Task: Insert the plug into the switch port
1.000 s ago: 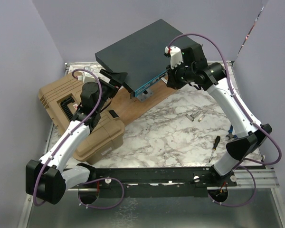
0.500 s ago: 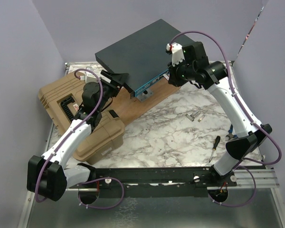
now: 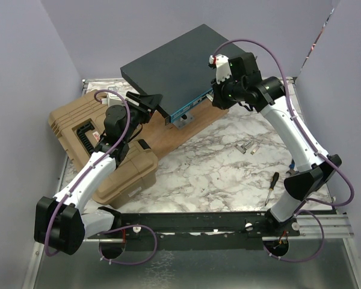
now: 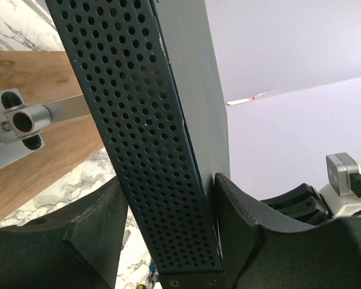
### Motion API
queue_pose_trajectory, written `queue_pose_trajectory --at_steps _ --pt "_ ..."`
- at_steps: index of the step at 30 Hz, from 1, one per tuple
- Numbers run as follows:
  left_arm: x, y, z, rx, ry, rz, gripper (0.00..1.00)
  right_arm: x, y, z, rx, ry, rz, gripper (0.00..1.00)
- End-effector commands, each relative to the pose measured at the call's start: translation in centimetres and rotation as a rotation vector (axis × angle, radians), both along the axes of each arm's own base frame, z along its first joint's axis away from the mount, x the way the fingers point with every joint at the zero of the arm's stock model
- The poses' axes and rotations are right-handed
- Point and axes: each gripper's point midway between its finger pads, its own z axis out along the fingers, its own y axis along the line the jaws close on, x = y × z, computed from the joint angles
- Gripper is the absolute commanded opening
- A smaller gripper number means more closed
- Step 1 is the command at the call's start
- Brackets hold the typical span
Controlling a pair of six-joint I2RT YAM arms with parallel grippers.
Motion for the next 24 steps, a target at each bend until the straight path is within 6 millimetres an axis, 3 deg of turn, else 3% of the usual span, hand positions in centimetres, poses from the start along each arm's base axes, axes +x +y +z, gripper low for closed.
queue_pose_trajectory --at_steps 1,16,24 --pt "-0.2 -0.3 0.8 -0.023 -0.032 -0.024 0.5 1.3 -0.4 1.2 0.01 -0.038 -0.046 0.01" --pt "-0.2 -0.6 0.8 -0.078 -0.006 -0.033 0.32 0.9 0.1 2.8 0.057 -0.051 -0.036 0.01" --pt "-0.5 -0.6 0.8 -0.172 0.041 -0.033 0.2 1.0 0.6 1.4 0.054 -0.007 -0.026 0.01"
